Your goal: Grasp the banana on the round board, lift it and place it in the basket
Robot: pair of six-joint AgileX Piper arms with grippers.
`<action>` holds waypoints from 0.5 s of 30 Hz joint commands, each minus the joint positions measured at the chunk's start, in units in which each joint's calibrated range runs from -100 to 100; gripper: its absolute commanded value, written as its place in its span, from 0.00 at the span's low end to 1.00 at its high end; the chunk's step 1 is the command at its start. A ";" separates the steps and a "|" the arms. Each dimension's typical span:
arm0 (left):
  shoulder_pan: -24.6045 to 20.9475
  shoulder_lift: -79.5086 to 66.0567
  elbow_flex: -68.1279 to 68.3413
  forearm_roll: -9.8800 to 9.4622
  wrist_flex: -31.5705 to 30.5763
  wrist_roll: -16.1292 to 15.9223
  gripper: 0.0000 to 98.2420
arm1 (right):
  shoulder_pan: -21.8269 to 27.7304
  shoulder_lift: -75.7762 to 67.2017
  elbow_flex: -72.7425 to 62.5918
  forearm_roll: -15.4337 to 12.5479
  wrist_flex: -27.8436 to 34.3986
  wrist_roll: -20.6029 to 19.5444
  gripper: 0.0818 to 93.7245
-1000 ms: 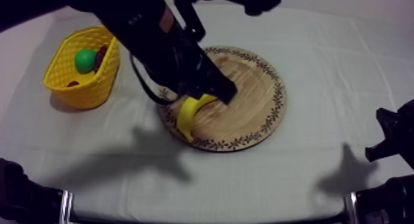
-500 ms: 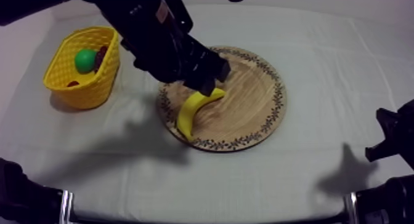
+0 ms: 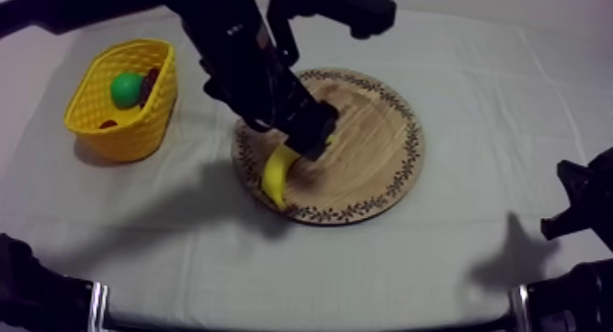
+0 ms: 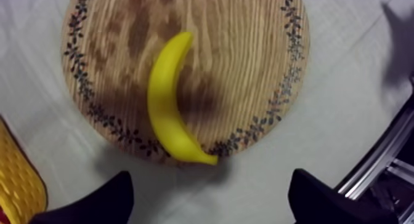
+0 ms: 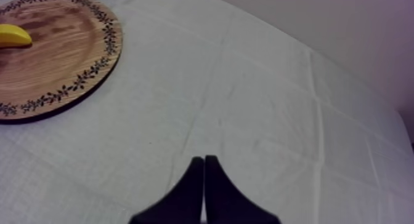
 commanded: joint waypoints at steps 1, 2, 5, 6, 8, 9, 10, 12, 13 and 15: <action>-0.11 2.75 -0.12 0.00 -0.98 -1.11 0.97 | 0.02 0.00 0.01 0.00 0.00 -0.17 0.00; -0.21 3.97 -0.31 0.00 -1.58 -1.52 0.97 | 0.02 0.00 0.01 0.00 0.00 -0.17 0.00; -0.57 7.72 -1.20 -0.06 -3.46 -2.55 0.97 | 0.02 0.00 0.01 0.00 0.00 -0.17 0.00; -0.73 8.96 -1.53 -0.09 -4.10 -2.83 0.97 | 0.02 0.00 0.01 0.00 0.00 -0.17 0.00; -1.19 11.40 -2.35 -0.12 -5.25 -3.37 0.97 | 0.02 0.00 0.01 0.00 0.00 -0.17 0.00; -1.42 12.56 -2.77 -0.15 -5.81 -3.65 0.97 | 0.02 0.00 0.01 0.00 0.00 -0.17 0.00; -1.68 13.74 -3.27 -0.18 -6.23 -4.00 0.97 | 0.02 0.00 0.01 0.00 0.00 -0.17 0.00; -2.21 16.10 -4.35 -0.27 -6.81 -4.70 0.97 | 0.02 0.00 0.01 0.00 0.00 -0.17 0.00; -2.48 17.27 -4.97 -0.32 -6.98 -5.00 0.97 | 0.02 0.00 0.01 0.00 0.00 -0.17 0.00; -3.11 19.56 -6.32 -0.37 -7.18 -5.58 0.97 | 0.02 0.00 0.01 0.00 0.00 -0.17 0.00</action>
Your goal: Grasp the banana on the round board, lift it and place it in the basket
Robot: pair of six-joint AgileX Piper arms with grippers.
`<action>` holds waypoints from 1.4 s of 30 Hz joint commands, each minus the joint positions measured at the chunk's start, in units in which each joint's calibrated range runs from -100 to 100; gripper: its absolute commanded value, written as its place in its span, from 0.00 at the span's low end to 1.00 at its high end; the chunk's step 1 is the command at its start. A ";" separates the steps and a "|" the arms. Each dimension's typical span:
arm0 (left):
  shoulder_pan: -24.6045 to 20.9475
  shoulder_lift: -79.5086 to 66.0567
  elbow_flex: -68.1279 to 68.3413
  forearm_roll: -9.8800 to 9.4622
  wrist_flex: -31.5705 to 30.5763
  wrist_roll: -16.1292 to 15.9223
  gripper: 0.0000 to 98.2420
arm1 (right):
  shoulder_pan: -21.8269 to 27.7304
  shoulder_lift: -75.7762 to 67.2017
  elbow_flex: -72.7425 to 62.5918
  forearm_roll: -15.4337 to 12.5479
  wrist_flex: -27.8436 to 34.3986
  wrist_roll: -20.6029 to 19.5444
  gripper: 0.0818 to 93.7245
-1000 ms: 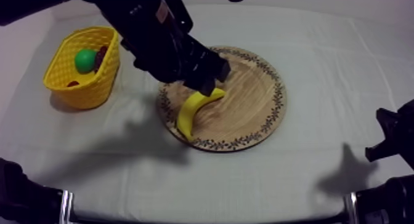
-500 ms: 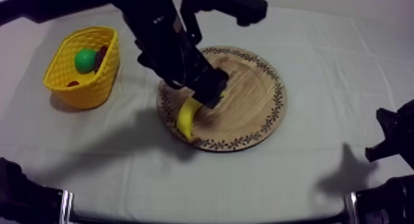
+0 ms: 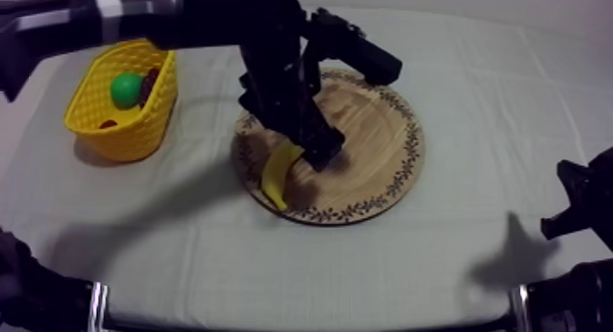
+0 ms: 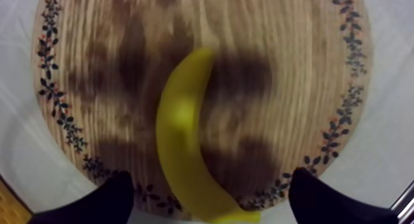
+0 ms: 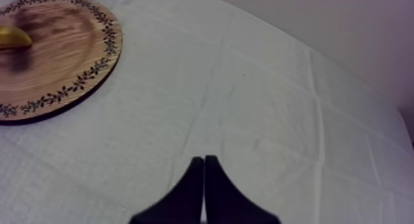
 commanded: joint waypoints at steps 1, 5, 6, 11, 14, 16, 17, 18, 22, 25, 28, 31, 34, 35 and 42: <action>-0.58 3.16 -1.44 0.04 -0.08 -0.60 0.97 | 0.02 0.00 0.01 0.00 0.00 0.03 0.00; -1.87 7.06 -4.49 0.21 -0.13 -1.83 0.97 | 0.02 0.00 0.01 0.00 0.00 0.03 0.00; -2.15 7.90 -5.16 0.23 -0.06 -2.10 0.97 | 0.02 0.00 0.01 0.00 0.00 0.03 0.00; -2.97 11.09 -6.78 0.29 -0.07 -3.01 0.97 | 0.02 0.00 0.01 0.00 0.00 0.03 0.00; -3.10 12.06 -6.70 0.38 -0.27 -3.25 0.97 | 0.02 0.00 0.01 0.00 0.00 0.03 0.00; -3.07 12.50 -6.57 0.57 -0.32 -3.45 0.96 | 0.02 0.00 0.01 0.00 0.00 0.03 0.00; -3.01 12.69 -6.49 0.63 -0.34 -3.42 0.94 | 0.02 0.00 0.01 0.00 0.00 0.03 0.00; -2.93 12.87 -6.43 0.67 -0.35 -3.31 0.91 | 0.02 0.00 0.01 0.00 0.00 0.03 0.00; -2.72 13.32 -6.27 0.66 -0.48 -2.63 0.67 | 0.02 0.00 0.01 0.00 0.00 0.03 0.00; -2.62 13.42 -6.21 0.53 -0.61 -2.60 0.49 | 0.02 0.00 0.01 0.00 0.00 0.03 0.00; -2.53 13.46 -6.03 0.60 -0.86 -3.10 0.37 | 0.02 0.00 0.01 0.00 0.00 0.03 0.00; -2.47 13.37 -5.69 0.70 -1.13 -3.47 0.27 | 0.02 0.00 0.01 0.00 0.00 0.03 0.00; -2.38 13.06 -5.13 0.77 -1.60 -3.56 0.21 | 0.02 0.00 0.01 0.00 0.00 0.03 0.00; -2.35 12.93 -4.98 0.81 -1.74 -3.53 0.20 | 0.02 0.00 0.01 0.00 0.00 0.03 0.00; -1.97 9.41 -4.46 0.98 -1.63 -2.91 0.17 | 0.02 0.00 0.01 0.00 0.00 0.03 0.00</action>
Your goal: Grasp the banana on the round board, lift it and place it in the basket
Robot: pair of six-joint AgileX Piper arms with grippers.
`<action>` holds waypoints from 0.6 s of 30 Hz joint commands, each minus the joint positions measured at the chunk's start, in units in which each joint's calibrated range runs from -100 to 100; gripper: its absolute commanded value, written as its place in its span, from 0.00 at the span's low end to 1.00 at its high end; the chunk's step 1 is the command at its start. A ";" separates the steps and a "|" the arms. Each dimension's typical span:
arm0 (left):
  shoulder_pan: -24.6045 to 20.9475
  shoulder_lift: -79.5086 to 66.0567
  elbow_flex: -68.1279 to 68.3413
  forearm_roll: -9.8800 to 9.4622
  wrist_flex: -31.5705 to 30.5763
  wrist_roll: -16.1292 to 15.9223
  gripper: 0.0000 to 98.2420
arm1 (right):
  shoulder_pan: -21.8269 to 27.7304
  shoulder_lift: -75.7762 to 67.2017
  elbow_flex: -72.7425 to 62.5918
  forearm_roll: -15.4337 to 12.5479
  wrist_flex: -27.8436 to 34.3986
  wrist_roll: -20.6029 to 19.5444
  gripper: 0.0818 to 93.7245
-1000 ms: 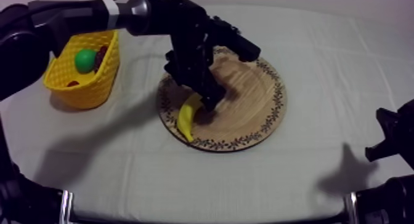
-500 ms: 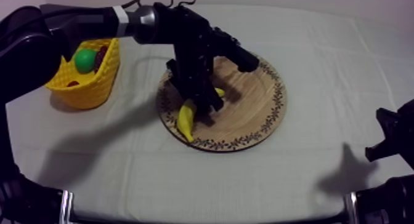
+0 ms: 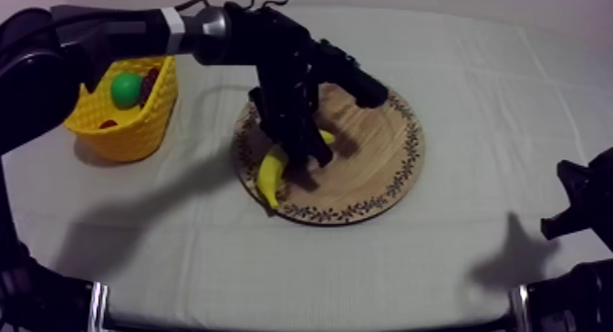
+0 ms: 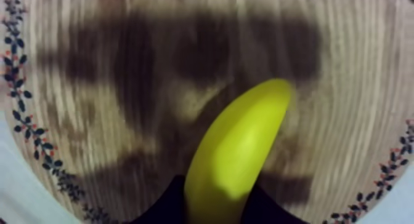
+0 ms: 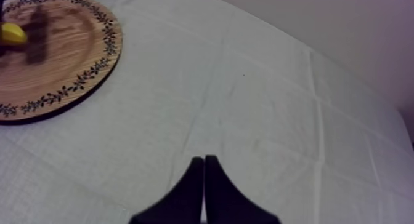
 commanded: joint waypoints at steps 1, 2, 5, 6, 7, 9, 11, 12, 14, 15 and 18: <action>0.10 -2.05 0.03 0.01 0.57 0.34 0.17 | 0.02 0.00 0.01 0.00 0.00 0.00 0.00; 0.18 -3.24 0.02 0.01 0.90 0.59 0.17 | 0.02 0.00 0.01 0.00 0.00 0.00 0.00; 0.33 -7.44 0.09 0.09 1.94 1.56 0.16 | 0.02 0.00 0.01 0.00 0.00 0.00 0.00; 0.38 -8.88 0.13 0.10 2.39 1.92 0.16 | 0.02 0.00 0.01 0.00 0.00 0.00 0.00; 0.44 -10.33 0.16 0.11 2.83 2.24 0.16 | 0.02 0.00 0.01 0.00 0.00 0.00 0.00; 0.65 -13.07 0.10 -0.01 3.83 2.81 0.17 | 0.02 0.00 0.01 0.00 0.00 0.00 0.00; 1.00 -15.55 -0.17 -0.43 5.09 3.35 0.16 | 0.02 0.00 0.01 0.00 0.00 0.00 0.00; 1.20 -16.68 -0.39 -0.69 5.86 3.61 0.16 | 0.02 0.00 0.01 0.00 0.00 0.00 0.00; 1.55 -18.72 -0.92 -1.18 7.43 4.14 0.16 | 0.02 0.00 0.01 0.00 0.00 0.00 0.00; 1.71 -19.64 -1.15 -1.40 8.17 4.39 0.16 | 0.02 0.00 0.01 0.00 0.00 0.00 0.00; 2.01 -22.06 -1.39 -1.79 10.07 4.98 0.16 | 0.02 0.00 0.01 0.00 0.00 0.00 0.00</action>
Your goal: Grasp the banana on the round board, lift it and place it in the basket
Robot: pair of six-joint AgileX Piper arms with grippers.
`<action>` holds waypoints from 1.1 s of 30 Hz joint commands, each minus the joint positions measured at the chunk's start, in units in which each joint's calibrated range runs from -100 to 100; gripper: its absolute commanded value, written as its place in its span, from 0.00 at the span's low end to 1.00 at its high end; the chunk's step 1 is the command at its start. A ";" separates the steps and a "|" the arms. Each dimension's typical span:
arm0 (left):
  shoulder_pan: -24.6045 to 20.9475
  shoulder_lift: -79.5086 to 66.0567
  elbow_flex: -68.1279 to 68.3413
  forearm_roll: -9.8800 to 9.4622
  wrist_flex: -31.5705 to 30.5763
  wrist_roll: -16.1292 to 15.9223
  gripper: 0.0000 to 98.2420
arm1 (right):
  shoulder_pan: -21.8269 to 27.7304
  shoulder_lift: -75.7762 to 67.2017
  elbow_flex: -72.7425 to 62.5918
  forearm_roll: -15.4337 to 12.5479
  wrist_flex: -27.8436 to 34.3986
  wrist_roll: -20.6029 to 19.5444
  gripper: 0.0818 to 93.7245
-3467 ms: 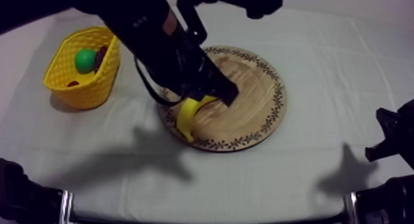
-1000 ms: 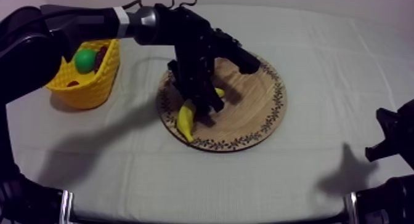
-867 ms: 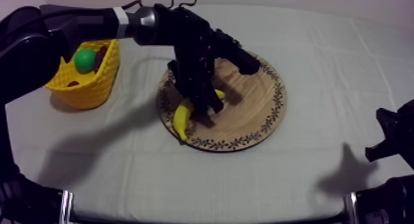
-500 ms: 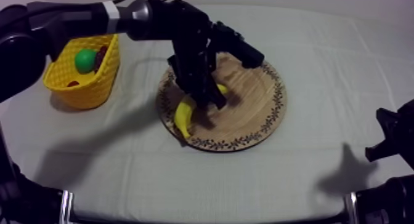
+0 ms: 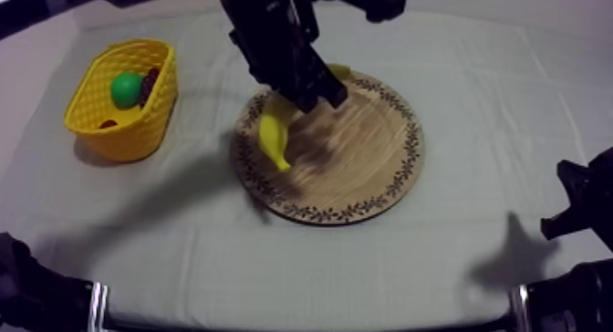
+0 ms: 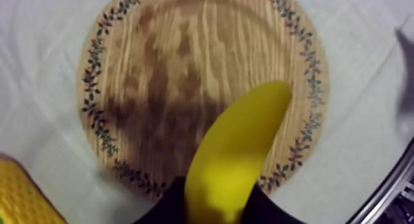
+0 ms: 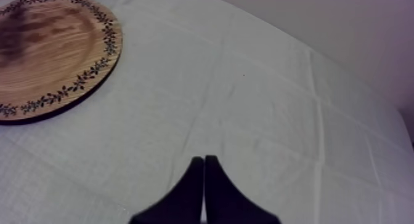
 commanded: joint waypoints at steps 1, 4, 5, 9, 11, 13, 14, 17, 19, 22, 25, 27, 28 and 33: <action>0.01 -1.81 0.12 -0.10 0.82 0.28 0.16 | 0.02 0.00 0.01 0.00 0.00 0.00 0.00; -0.47 -3.58 1.22 -0.20 1.45 0.61 0.16 | 0.02 0.00 0.01 0.00 0.00 0.00 0.00; -0.78 -4.11 1.68 -0.21 1.55 0.67 0.16 | 0.02 0.00 0.01 0.00 0.00 0.00 0.00; -3.01 -6.08 3.55 -0.26 1.73 0.54 0.16 | 0.02 0.00 0.01 0.00 0.00 0.00 0.00; -4.71 -7.01 4.46 -0.32 1.76 0.25 0.16 | 0.02 0.00 0.01 0.00 0.00 0.00 0.00; -6.67 -7.93 5.36 -0.41 1.77 -0.04 0.17 | 0.02 0.00 0.01 0.00 0.00 0.00 0.00; -7.77 -8.37 5.81 -0.48 1.77 -0.15 0.17 | 0.02 0.00 0.01 0.00 0.00 0.00 0.00; -11.39 -9.48 7.03 -0.59 1.78 -0.32 0.16 | 0.02 0.00 0.01 0.00 0.00 0.00 0.00; -13.96 -10.11 7.75 -0.61 1.78 -0.54 0.16 | 0.02 0.00 0.01 0.00 0.00 0.00 0.00; -17.82 -10.91 8.71 -0.66 1.78 -1.09 0.16 | 0.02 0.00 0.01 0.00 0.00 0.00 0.00; -21.44 -11.54 9.24 -0.86 1.78 -1.77 0.16 | 0.02 0.00 0.01 0.00 0.00 0.00 0.00; -23.57 -11.84 9.34 -1.06 1.78 -2.28 0.16 | 0.02 0.00 0.01 0.00 0.00 0.00 0.00; -24.53 -11.99 9.33 -1.17 1.78 -2.54 0.16 | 0.02 0.00 0.01 0.00 0.00 0.00 0.00; -28.45 -12.84 9.41 -1.72 1.86 -3.73 0.17 | 0.02 0.00 0.01 0.00 0.00 0.00 0.00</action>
